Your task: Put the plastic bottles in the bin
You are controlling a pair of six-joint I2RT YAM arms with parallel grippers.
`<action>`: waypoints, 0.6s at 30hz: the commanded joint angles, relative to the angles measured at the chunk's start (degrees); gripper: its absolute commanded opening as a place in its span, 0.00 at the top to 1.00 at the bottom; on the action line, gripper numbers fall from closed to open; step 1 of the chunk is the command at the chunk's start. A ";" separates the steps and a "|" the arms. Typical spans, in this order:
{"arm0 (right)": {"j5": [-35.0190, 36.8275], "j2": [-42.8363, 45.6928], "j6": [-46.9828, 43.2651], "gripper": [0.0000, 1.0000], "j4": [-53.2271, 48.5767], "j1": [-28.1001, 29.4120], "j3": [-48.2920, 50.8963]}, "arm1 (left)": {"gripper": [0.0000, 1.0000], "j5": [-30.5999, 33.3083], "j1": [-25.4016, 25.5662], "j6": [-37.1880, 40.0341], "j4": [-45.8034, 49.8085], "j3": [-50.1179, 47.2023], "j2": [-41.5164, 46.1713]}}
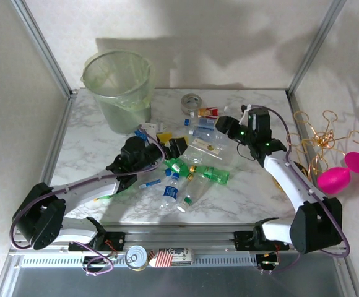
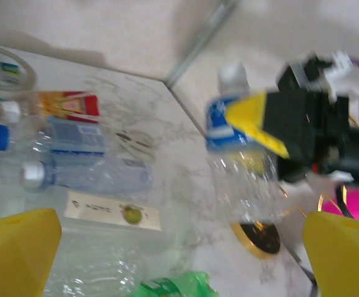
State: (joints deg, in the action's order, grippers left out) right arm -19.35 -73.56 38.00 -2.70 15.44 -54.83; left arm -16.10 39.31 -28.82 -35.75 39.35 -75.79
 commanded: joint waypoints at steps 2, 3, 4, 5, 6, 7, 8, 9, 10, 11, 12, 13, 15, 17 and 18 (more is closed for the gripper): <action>-12.34 -2.23 7.11 0.44 17.70 1.30 -1.90 | 0.01 -3.66 1.97 4.53 2.46 3.04 -0.40; -12.81 -2.74 7.50 0.44 18.41 2.01 -2.07 | 0.00 -3.71 2.22 4.74 2.61 3.42 -0.98; -12.90 -3.15 7.48 0.44 18.52 2.73 -2.22 | 0.01 -3.83 2.35 4.74 2.61 3.83 -1.54; -12.85 -3.45 7.40 0.44 18.52 3.68 -2.39 | 0.01 -4.15 2.48 4.74 2.61 4.34 -2.47; -12.81 -3.76 7.21 0.44 18.45 4.63 -2.39 | 0.01 -4.54 2.57 4.65 2.48 5.05 -3.44; -12.75 -3.98 7.06 0.44 18.35 5.38 -2.32 | 0.01 -4.85 2.72 4.58 2.44 5.70 -4.26; -12.45 -4.11 6.95 0.44 18.39 6.23 -2.03 | 0.01 -5.07 2.86 4.56 2.44 6.51 -5.26; -12.33 -4.27 6.77 0.44 18.35 6.96 -1.89 | 0.01 -5.24 3.04 4.56 2.36 7.22 -6.09; -12.21 -4.39 6.59 0.44 18.30 7.44 -1.86 | 0.01 -5.22 3.13 4.64 2.26 7.77 -6.83; -12.03 -4.44 6.50 0.44 18.34 8.01 -1.77 | 0.01 -5.13 3.23 4.65 2.26 8.38 -7.61; -11.94 -4.41 6.37 0.44 18.33 8.38 -1.77 | 0.00 -5.11 3.23 4.58 2.26 8.88 -8.28; -11.83 -4.41 6.17 0.44 18.34 8.86 -1.73 | 0.01 -5.06 3.23 4.57 2.20 9.47 -9.04; -11.62 -4.24 5.80 0.44 17.96 9.41 -1.77 | 0.01 -5.00 3.27 4.41 2.25 10.27 -10.20; -11.39 -3.92 5.71 0.44 17.79 9.74 -1.59 | 0.03 -5.17 3.32 4.14 2.24 10.91 -11.29; -11.32 -3.87 5.73 0.45 17.82 9.87 -1.44 | 0.05 -5.25 3.32 3.92 2.26 11.08 -11.71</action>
State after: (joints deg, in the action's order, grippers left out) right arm -30.04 -77.87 44.14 13.13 24.40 -55.35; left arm -20.51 42.26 -25.26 -33.41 48.60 -86.21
